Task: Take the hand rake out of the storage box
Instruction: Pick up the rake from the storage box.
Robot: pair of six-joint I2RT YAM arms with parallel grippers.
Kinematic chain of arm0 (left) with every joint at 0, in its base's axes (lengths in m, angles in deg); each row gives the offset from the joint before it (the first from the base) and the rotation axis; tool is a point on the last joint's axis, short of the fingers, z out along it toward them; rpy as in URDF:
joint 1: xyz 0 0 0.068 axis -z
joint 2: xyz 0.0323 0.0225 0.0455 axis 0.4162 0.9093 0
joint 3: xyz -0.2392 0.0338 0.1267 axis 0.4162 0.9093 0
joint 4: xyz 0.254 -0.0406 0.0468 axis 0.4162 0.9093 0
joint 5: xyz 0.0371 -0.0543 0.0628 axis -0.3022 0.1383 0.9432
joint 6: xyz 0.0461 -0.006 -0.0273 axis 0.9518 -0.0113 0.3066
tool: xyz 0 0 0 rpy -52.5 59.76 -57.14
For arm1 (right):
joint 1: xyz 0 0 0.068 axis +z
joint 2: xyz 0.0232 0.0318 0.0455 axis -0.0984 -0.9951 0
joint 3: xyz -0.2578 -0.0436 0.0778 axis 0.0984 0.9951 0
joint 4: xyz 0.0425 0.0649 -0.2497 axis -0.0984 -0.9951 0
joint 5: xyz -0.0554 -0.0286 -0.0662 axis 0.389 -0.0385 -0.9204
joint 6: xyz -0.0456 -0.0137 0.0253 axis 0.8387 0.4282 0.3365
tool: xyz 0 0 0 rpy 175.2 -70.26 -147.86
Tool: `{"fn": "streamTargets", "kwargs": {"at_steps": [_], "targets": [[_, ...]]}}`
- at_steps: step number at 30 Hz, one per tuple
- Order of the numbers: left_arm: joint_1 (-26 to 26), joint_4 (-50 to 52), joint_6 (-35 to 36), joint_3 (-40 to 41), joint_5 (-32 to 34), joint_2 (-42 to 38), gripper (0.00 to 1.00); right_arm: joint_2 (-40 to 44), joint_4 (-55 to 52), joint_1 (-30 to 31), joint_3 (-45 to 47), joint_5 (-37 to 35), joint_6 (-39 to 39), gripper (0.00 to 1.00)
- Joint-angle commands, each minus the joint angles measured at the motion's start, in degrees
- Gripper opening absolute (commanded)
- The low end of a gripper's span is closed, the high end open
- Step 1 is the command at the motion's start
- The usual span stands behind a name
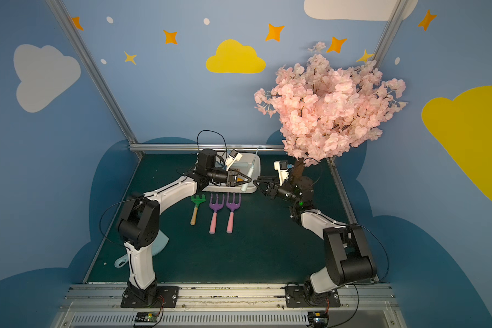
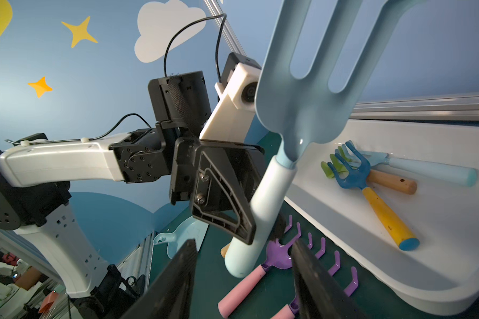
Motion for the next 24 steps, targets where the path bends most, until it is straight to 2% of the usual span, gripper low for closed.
{"fn": "streamTargets", "kwargs": {"at_steps": [1, 6, 18, 24], "targets": [[0.5, 1.1, 2.2, -0.8, -3.8, 1.1, 0.03, -1.9, -1.0, -0.2, -3.9, 0.3, -1.3, 0.55], [0.7, 7.7, 6.2, -2.8, -2.4, 1.4, 0.03, -5.2, 1.0, 0.1, -6.7, 0.9, -3.8, 0.51], [0.8, 9.1, 7.2, -3.8, -0.9, 1.6, 0.03, -12.0, -0.4, 1.6, -10.9, 0.6, -5.2, 0.53], [0.9, 9.9, 7.2, -5.4, -0.3, 3.1, 0.04, -13.5, -1.2, 2.2, -12.1, 1.1, -5.1, 0.37]]}}
